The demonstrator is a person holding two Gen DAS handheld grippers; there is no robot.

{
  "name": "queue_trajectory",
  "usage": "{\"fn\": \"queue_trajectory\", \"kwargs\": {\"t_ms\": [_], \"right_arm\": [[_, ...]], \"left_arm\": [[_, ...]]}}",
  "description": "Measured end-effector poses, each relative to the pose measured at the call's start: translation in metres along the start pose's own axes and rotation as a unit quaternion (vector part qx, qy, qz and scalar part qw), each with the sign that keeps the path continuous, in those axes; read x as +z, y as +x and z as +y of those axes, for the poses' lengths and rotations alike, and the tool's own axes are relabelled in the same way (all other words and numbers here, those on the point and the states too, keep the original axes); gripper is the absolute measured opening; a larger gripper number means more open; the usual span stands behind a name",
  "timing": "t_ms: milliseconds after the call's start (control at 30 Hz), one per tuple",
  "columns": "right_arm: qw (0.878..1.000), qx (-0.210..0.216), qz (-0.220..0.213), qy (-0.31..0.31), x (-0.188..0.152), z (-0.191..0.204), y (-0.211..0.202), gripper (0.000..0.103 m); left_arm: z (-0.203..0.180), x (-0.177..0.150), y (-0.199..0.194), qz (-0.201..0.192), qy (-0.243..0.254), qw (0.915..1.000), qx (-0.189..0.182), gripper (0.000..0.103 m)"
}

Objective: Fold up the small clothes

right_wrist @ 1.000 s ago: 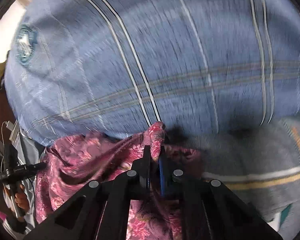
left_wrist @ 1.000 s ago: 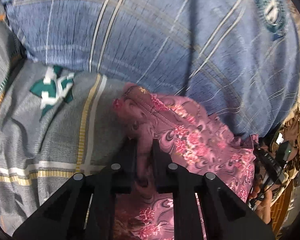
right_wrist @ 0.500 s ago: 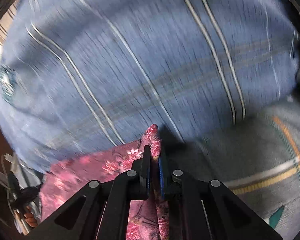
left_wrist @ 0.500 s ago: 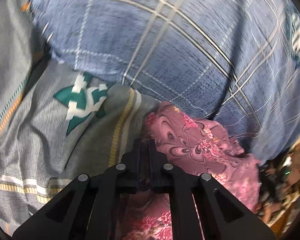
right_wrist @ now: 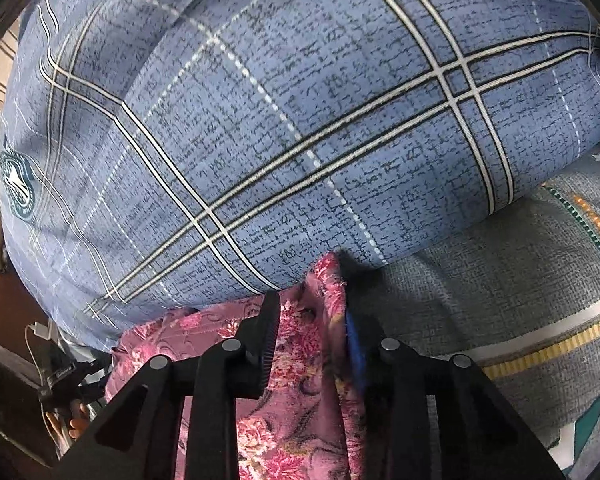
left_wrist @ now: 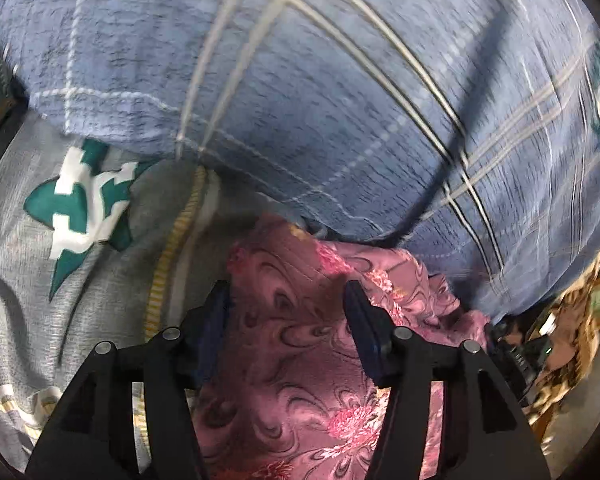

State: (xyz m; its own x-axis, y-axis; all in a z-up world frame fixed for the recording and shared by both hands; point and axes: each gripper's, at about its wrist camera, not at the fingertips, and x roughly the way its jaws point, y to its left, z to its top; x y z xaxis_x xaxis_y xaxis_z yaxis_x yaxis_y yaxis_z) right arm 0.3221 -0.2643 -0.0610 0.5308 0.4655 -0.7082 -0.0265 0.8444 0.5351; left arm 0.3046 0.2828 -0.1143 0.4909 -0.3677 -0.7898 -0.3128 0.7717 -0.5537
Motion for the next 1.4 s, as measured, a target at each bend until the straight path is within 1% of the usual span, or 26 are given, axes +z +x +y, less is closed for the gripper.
{"fn": "queue_trajectory", "kwargs": {"t_ms": [33, 67, 100, 167, 233, 300, 333, 400, 567, 600, 667, 700, 733, 767, 800, 833, 867, 900, 933, 967, 1033, 1100, 1167, 1233, 1300, 1400], "right_arm": [[1.0, -0.002, -0.002, -0.007, -0.002, 0.008, 0.004, 0.033], [1.0, -0.005, -0.006, -0.022, -0.001, 0.01, 0.002, 0.023], [0.999, -0.01, -0.012, -0.04, -0.002, 0.026, 0.005, 0.005], [0.998, 0.002, -0.033, -0.061, -0.003, 0.037, -0.006, 0.006], [0.996, 0.019, -0.066, -0.062, 0.0, 0.043, -0.022, 0.006], [0.995, 0.028, -0.081, -0.045, 0.004, 0.039, -0.028, 0.006], [0.996, 0.026, -0.077, -0.035, 0.007, 0.034, -0.025, 0.006], [0.998, 0.01, -0.052, -0.032, 0.008, 0.026, -0.015, 0.006], [0.998, -0.032, -0.032, -0.042, -0.002, 0.022, -0.002, 0.006], [0.998, -0.026, -0.041, -0.033, -0.003, 0.022, -0.004, 0.006], [0.997, 0.003, -0.069, -0.024, -0.007, 0.024, -0.015, 0.006], [0.995, 0.022, -0.089, -0.025, -0.009, 0.027, -0.022, 0.006], [0.994, 0.025, -0.099, -0.028, -0.009, 0.027, -0.026, 0.006], [0.993, 0.029, -0.107, -0.031, -0.01, 0.029, -0.028, 0.006], [0.993, 0.028, -0.109, -0.035, -0.011, 0.031, -0.027, 0.006], [0.995, 0.012, -0.095, -0.036, -0.011, 0.031, -0.019, 0.006], [0.996, -0.003, -0.08, -0.035, -0.008, 0.03, -0.013, 0.006], [0.998, -0.033, -0.047, -0.034, -0.008, 0.028, 0.003, 0.006], [0.998, -0.05, -0.026, -0.029, -0.008, 0.027, 0.015, 0.006], [0.998, -0.056, -0.016, -0.026, -0.008, 0.026, 0.021, 0.006], [0.997, -0.07, 0.003, -0.026, -0.009, 0.03, 0.028, 0.006], [0.996, -0.08, -0.003, -0.035, -0.009, 0.039, 0.022, 0.012], [0.994, -0.1, -0.026, -0.043, -0.012, 0.05, 0.005, 0.014], [0.993, -0.083, -0.052, -0.07, -0.023, 0.07, -0.019, 0.014], [0.99, -0.066, -0.067, -0.102, -0.044, 0.09, -0.035, 0.019], [0.985, -0.055, -0.078, -0.146, -0.079, 0.099, -0.061, 0.023]], "left_arm": [[-0.006, -0.003, -0.006, -0.017, 0.021, 0.9996, 0.005, 0.029], [-0.011, -0.006, -0.012, -0.03, 0.038, 0.9988, 0.009, 0.009], [-0.015, -0.008, -0.018, -0.039, 0.046, 0.9981, 0.009, 0.01], [-0.02, -0.011, -0.03, -0.067, 0.055, 0.9962, 0.009, 0.009], [-0.022, -0.009, -0.038, -0.086, 0.061, 0.9944, 0.011, 0.009], [-0.022, -0.005, -0.035, -0.097, 0.056, 0.9931, 0.034, 0.009], [-0.01, -0.001, -0.04, -0.095, 0.052, 0.9932, 0.041, 0.009], [0.0, 0.001, -0.035, -0.086, 0.031, 0.9951, 0.037, 0.009], [0.004, -0.007, -0.036, -0.106, 0.014, 0.9933, 0.044, 0.008], [0.004, -0.012, -0.041, -0.116, 0.011, 0.9927, 0.032, 0.008], [0.001, -0.021, -0.064, -0.15, 0.017, 0.9885, 0.008, 0.008], [-0.001, -0.023, -0.07, -0.166, 0.024, 0.9858, 0.012, 0.007], [-0.002, -0.024, -0.074, -0.181, 0.033, 0.9826, 0.028, 0.007], [-0.001, -0.023, -0.074, -0.184, 0.036, 0.9814, 0.04, 0.007], [0.001, -0.019, -0.069, -0.177, 0.033, 0.9824, 0.05, 0.007], [0.004, -0.014, -0.06, -0.162, 0.029, 0.9841, 0.065, 0.007], [0.008, -0.009, -0.049, -0.144, 0.022, 0.9856, 0.086, 0.007], [0.012, -0.005, -0.039, -0.126, 0.015, 0.9871, 0.098, 0.007], [0.016, -0.003, -0.03, -0.109, 0.009, 0.9882, 0.107, 0.007], [0.018, -0.002, -0.025, -0.099, 0.004, 0.9882, 0.117, 0.007], [0.017, -0.001, -0.023, -0.088, 0.007, 0.9884, 0.123, 0.008], [0.017, -0.002, -0.033, -0.084, 0.008, 0.9882, 0.127, 0.01], [0.021, -0.004, -0.053, -0.08, 0.007, 0.99, 0.116, 0.015], [0.025, -0.011, -0.076, -0.079, 0.012, 0.9911, 0.107, 0.022], [0.026, -0.029, -0.097, -0.084, 0.031, 0.9917, 0.092, 0.036], [0.023, -0.063, -0.115, -0.085, 0.07, 0.9899, 0.089, 0.039]]}}
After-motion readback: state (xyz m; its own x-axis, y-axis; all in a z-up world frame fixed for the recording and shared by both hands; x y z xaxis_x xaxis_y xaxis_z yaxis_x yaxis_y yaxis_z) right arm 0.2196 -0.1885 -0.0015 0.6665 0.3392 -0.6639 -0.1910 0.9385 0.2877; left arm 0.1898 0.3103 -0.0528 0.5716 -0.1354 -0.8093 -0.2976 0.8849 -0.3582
